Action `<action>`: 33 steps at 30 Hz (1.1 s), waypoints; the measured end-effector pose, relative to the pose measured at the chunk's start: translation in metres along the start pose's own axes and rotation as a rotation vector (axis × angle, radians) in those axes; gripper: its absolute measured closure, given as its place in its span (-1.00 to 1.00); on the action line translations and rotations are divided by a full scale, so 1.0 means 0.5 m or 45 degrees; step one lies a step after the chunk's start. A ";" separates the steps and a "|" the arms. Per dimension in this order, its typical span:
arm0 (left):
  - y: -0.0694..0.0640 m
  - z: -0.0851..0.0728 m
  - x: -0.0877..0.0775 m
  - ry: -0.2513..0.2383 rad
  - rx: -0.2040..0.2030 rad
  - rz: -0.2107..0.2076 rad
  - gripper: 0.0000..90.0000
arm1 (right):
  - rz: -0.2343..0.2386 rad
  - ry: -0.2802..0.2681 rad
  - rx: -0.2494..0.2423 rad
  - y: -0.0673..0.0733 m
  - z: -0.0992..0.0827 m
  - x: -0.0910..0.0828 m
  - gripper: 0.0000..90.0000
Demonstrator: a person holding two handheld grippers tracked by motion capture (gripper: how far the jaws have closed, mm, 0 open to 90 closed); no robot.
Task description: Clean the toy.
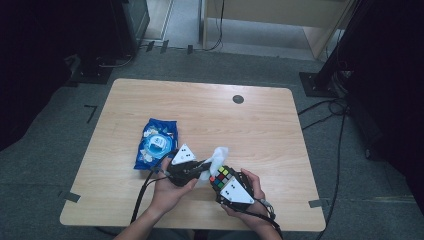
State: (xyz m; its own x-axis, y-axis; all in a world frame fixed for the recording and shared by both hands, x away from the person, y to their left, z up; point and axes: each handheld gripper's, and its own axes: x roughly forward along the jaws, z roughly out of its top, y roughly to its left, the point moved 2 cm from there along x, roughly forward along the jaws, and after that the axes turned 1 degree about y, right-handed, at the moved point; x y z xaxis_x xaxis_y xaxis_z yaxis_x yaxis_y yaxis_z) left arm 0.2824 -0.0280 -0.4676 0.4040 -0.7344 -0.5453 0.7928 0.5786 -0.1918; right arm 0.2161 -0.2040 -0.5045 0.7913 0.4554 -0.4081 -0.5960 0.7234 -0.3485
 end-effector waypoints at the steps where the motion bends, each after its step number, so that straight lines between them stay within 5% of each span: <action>1: 0.007 -0.004 0.004 0.018 -0.007 0.021 0.92 | -0.002 0.000 -0.001 0.000 0.000 0.000 -0.22; 5: 0.040 -0.024 0.019 0.087 -0.061 0.075 0.92 | 0.008 -0.022 0.001 0.003 0.005 -0.004 -0.22; 9: 0.049 -0.018 0.007 0.046 -0.097 0.076 0.91 | 0.004 -0.019 0.003 -0.001 0.004 -0.004 -0.22; 15: 0.011 0.010 -0.019 -0.065 -0.106 -0.126 0.91 | 0.005 -0.014 0.009 -0.002 0.001 -0.002 -0.22; 18: -0.019 0.023 -0.027 -0.083 -0.056 -0.186 0.89 | 0.009 -0.016 -0.001 0.002 0.003 -0.002 -0.22; 20: -0.029 0.026 -0.027 -0.079 -0.022 -0.156 0.88 | 0.008 -0.018 0.000 0.002 0.003 -0.003 -0.22; 24: -0.009 0.018 -0.021 -0.051 -0.081 -0.151 0.88 | 0.009 -0.027 0.008 0.000 0.006 -0.007 -0.22; 29: 0.020 -0.002 0.002 0.028 -0.075 -0.052 0.87 | 0.004 -0.025 -0.002 0.001 0.006 -0.007 -0.22; 33: 0.053 -0.026 0.021 0.095 -0.145 -0.035 0.86 | 0.005 -0.040 0.002 0.001 0.009 -0.008 -0.22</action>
State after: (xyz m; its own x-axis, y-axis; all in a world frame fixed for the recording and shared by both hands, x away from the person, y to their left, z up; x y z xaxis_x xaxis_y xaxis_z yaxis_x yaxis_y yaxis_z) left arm 0.3016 -0.0159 -0.4888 0.3445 -0.7246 -0.5969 0.7442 0.5984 -0.2968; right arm 0.2129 -0.2031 -0.4993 0.7927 0.4742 -0.3831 -0.5991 0.7224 -0.3453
